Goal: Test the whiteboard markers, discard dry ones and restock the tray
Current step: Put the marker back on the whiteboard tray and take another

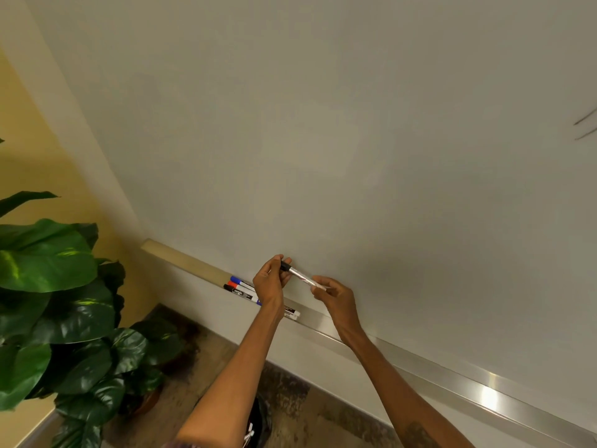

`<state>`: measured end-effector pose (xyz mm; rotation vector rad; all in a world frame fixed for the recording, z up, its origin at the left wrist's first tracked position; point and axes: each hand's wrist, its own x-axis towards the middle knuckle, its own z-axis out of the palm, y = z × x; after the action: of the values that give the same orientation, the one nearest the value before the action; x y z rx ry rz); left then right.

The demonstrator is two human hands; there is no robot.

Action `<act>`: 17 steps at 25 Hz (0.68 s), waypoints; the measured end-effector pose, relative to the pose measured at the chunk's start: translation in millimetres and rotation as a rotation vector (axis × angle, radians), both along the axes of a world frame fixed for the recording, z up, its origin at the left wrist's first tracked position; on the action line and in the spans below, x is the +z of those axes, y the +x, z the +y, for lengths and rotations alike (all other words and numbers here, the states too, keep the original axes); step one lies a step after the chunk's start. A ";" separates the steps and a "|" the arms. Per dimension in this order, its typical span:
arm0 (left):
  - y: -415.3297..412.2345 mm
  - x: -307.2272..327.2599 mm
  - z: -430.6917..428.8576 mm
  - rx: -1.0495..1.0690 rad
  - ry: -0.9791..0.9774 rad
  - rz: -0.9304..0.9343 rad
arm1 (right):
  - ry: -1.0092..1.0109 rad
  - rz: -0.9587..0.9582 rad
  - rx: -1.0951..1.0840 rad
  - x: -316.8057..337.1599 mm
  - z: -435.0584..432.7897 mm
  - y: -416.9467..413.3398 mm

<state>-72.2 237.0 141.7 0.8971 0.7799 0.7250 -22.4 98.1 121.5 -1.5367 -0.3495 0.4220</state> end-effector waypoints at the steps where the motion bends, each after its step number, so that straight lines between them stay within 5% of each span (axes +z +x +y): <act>1: -1.8 -8.4 4.6 0.005 -0.011 0.021 | -0.064 -0.052 0.025 -10.2 3.7 1.6; 7: -1.7 -57.5 29.3 -0.025 -0.065 0.173 | -0.488 -0.479 0.089 -60.2 22.7 14.5; 17: -14.2 -120.2 73.5 -0.231 0.118 0.525 | -0.930 -0.640 0.068 -115.1 60.7 26.7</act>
<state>-86.4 310.4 21.5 1.2864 1.0787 0.3311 4.3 158.8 6.4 -2.5771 -0.7700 0.1158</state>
